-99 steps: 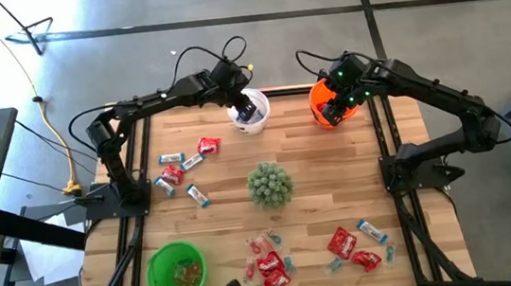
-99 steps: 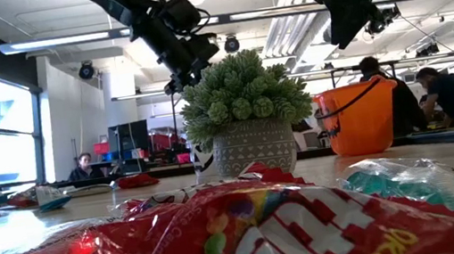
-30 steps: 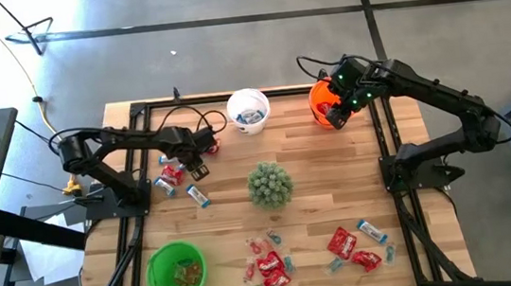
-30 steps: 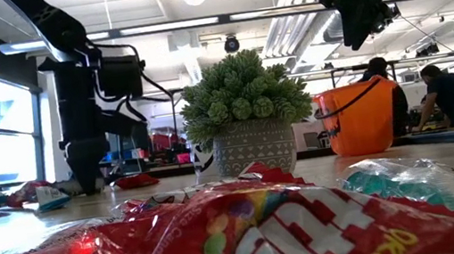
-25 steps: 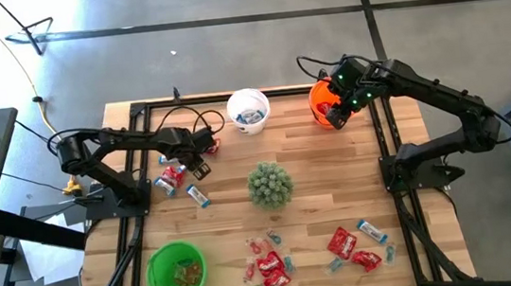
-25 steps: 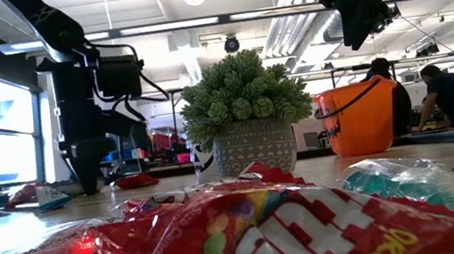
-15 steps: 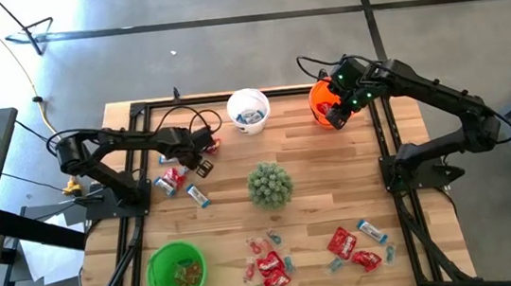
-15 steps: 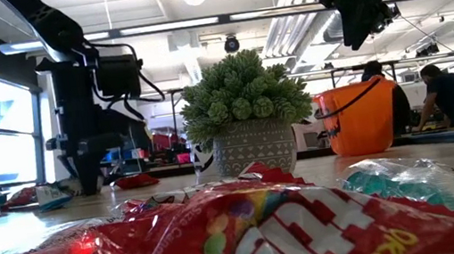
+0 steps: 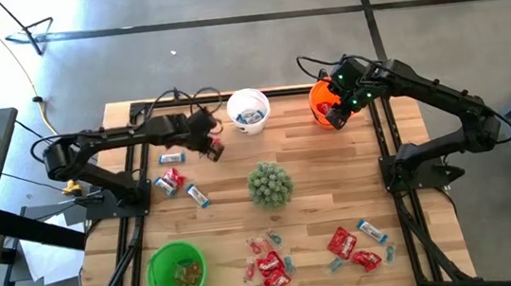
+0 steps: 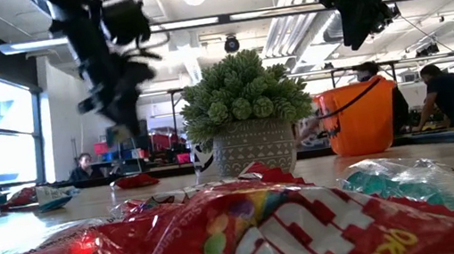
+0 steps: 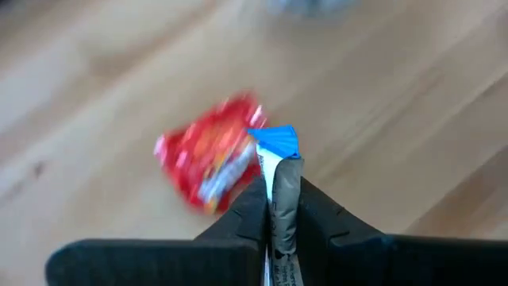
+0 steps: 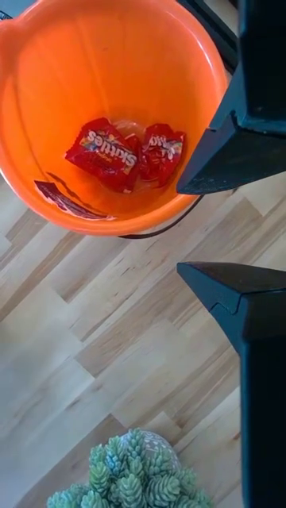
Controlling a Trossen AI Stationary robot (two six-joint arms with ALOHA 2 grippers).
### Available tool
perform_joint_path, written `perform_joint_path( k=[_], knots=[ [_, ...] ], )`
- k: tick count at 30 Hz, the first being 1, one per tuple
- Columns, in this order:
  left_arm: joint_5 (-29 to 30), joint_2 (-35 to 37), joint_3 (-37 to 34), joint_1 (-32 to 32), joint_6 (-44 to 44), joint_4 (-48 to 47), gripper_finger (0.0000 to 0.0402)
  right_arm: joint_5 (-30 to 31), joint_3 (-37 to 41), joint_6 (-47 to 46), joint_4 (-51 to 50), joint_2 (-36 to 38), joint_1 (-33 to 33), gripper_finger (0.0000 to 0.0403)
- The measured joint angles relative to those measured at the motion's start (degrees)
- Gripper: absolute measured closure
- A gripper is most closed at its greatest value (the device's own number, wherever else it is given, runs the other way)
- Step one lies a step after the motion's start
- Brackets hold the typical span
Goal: Sort candy
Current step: Put the white chocolate into the white bucket
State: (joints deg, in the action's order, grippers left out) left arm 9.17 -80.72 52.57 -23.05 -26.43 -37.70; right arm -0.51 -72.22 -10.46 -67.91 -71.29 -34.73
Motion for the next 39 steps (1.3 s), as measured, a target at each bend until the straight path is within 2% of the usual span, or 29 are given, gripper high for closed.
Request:
perform_joint_path(
  k=[4, 10, 13, 23, 27, 39],
  knots=[
    [0.4, 0.0, 5.1, -0.3, 2.4, 8.1, 0.0376, 0.0, 0.0, 0.0, 0.5, 0.0, 0.0, 0.0258],
    [0.3, -1.9, 10.2, -1.5, 9.9, 25.3, 0.0368, 0.0, 0.0, 0.0, 0.5, 0.0, 0.0, 0.0258],
    [-0.3, -3.9, 13.2, -2.8, 11.9, 29.8, 0.0367, 0.0, 0.0, 0.0, 0.5, 0.0, 0.0, 0.0258],
    [-1.9, -14.3, 21.3, -6.9, 14.4, 27.4, 0.0366, 0.0, 0.0, 0.2, 0.5, 0.0, 0.0, 0.0258],
    [-4.2, -16.9, 23.6, -7.1, 18.6, 24.0, 0.0366, 0.0, 0.0, 0.2, 0.5, 0.0, 0.0, 0.0258],
    [-4.0, -16.9, 24.8, -7.1, 28.3, 22.4, 0.0366, 0.0, 0.0, 0.4, 0.4, 0.0, 0.0, 0.0258]
  ],
)
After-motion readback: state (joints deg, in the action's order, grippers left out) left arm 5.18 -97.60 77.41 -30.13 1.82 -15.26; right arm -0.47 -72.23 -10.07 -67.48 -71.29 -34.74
